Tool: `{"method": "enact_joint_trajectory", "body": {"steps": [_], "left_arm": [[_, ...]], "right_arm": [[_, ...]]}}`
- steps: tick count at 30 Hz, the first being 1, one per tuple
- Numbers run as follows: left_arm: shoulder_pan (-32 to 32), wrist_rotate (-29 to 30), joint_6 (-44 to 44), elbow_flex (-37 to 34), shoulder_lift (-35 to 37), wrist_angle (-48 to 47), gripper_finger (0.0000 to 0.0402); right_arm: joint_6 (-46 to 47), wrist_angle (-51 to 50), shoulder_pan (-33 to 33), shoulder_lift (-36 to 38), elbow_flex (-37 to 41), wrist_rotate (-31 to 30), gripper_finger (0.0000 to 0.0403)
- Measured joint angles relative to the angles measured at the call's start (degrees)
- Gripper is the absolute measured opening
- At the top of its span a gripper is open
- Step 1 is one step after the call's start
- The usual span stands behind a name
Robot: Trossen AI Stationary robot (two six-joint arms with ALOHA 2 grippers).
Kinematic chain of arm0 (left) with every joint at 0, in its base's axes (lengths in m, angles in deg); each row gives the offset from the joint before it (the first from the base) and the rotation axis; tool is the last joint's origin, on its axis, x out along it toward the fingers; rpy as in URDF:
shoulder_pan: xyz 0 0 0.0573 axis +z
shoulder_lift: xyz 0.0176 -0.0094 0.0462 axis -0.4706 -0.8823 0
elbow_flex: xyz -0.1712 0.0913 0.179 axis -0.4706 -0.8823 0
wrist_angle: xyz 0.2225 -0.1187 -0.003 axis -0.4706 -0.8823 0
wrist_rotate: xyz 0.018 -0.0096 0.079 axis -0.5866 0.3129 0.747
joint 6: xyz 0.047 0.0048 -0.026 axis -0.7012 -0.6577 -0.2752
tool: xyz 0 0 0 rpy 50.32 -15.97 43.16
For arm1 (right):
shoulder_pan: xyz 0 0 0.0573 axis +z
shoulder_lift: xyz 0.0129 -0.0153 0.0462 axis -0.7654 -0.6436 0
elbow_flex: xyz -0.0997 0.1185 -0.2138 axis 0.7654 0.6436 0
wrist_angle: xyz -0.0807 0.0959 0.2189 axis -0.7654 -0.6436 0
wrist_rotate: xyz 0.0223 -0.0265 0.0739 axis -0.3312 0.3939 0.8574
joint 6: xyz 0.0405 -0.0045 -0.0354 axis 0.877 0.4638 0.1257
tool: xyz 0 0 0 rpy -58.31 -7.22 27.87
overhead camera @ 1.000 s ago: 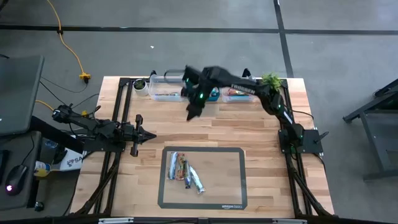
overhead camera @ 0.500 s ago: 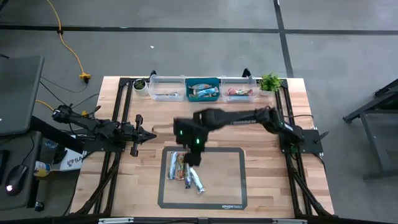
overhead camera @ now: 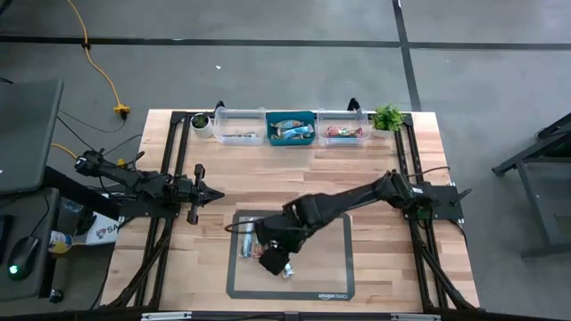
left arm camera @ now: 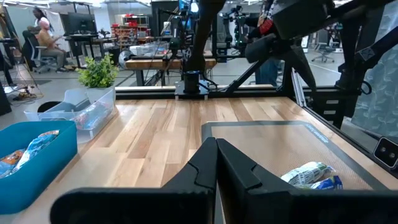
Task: Pick and place Granola Bars by type
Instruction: Put the yellow granola bar into the blue bin
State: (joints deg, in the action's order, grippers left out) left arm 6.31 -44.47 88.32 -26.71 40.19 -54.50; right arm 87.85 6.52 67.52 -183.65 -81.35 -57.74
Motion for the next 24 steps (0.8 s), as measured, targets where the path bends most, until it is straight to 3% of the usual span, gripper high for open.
{"method": "enact_joint_trajectory", "body": {"steps": [6,11,18,24], "left_arm": [[-0.01,0.0,0.0,0.0,0.0,-0.02,0.0001],[-0.01,0.0,0.0,0.0,0.0,-0.01,0.0001],[0.01,0.0,0.0,0.0,0.0,-0.02,0.0001],[0.0,0.0,0.0,-0.02,0.02,-0.02,0.0001]], "right_arm": [[9.92,0.01,3.82,-0.02,0.0,-13.35,0.0194],[16.03,0.01,6.44,-0.02,0.0,-20.71,0.0194],[14.99,0.52,8.5,-0.02,1.31,-24.5,0.0194],[14.4,6.93,8.32,-0.09,9.78,-20.6,0.0194]]}}
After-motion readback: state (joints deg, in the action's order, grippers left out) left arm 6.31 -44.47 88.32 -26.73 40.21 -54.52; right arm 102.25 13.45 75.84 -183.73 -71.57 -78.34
